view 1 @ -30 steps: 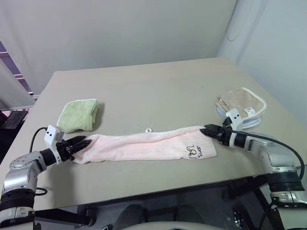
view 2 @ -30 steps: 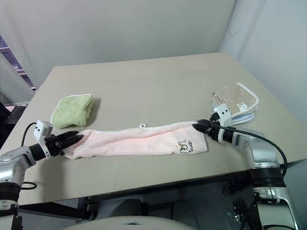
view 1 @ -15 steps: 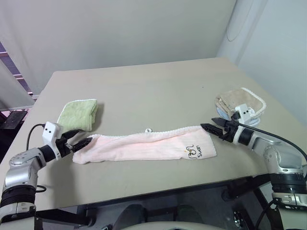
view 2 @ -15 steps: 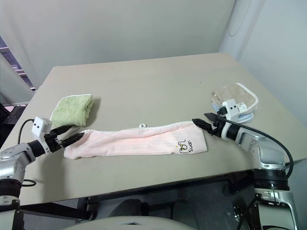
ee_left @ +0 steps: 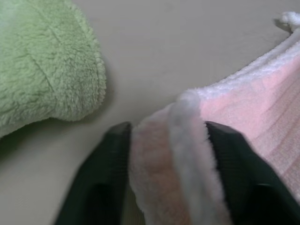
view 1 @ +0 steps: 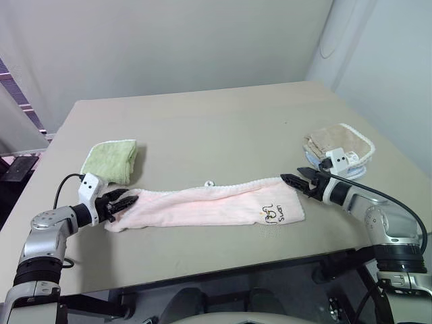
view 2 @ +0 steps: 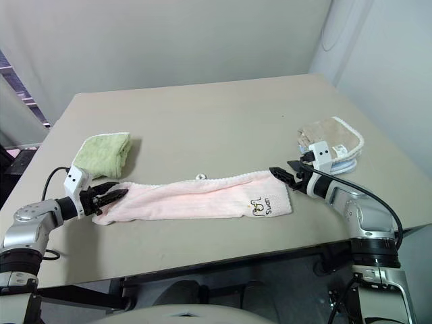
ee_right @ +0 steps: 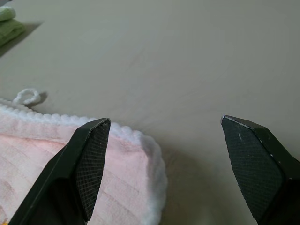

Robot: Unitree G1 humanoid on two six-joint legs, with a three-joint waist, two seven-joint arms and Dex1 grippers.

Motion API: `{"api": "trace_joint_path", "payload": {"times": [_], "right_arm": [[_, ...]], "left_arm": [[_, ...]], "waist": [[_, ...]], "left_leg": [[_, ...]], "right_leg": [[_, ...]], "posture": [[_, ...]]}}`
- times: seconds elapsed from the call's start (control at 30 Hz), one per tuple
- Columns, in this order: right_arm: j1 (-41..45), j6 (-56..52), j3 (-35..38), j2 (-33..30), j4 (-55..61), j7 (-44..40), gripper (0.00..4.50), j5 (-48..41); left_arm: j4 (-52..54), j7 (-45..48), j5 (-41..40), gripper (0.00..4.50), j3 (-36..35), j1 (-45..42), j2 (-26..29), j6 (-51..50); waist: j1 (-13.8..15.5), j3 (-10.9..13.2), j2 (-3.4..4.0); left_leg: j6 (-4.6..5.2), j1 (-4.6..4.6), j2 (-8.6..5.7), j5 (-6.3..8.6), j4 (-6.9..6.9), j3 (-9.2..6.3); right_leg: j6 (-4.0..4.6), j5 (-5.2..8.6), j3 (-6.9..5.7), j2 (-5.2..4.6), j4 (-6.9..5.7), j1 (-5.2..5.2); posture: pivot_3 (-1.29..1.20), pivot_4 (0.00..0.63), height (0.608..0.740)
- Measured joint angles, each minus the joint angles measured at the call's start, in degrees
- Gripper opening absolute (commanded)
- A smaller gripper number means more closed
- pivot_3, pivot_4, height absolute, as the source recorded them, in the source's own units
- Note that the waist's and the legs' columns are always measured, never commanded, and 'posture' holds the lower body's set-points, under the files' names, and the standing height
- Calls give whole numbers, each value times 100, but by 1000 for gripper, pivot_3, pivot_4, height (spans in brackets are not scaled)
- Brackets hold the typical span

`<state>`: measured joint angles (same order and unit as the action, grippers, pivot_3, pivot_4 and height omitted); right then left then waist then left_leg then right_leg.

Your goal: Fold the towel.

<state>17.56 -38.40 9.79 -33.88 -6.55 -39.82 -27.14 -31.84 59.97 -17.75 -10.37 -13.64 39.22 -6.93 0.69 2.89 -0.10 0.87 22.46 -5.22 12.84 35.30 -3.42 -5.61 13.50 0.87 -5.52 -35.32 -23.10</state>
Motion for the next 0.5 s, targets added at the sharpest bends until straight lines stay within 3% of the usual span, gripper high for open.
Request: {"api": "trace_joint_path", "payload": {"times": [0.1,0.13,0.5], "right_arm": [[-1,5,-1,0,0,17,3941,1],[-1,9,-2,0,0,19,3941,3],[-2,185,-25,88,0,20,3941,116]], "left_arm": [[10,146,-50,192,-16,39,14,-48],[9,169,-59,32,-26,55,14,-65],[8,-207,-259,32,-281,-68,-45,-381]], "waist": [[-1,0,0],[1,0,0],[5,-1,-1]], "left_leg": [[0,0,0,0,0,0],[0,0,0,0,0,0],[1,0,0,0,1,0]], "right_leg": [[1,0,0,0,0,0],[2,1,0,0,0,-1],[-9,-5,0,1,0,-1]], "posture": [[0,0,740],[0,0,740],[0,0,740]]}}
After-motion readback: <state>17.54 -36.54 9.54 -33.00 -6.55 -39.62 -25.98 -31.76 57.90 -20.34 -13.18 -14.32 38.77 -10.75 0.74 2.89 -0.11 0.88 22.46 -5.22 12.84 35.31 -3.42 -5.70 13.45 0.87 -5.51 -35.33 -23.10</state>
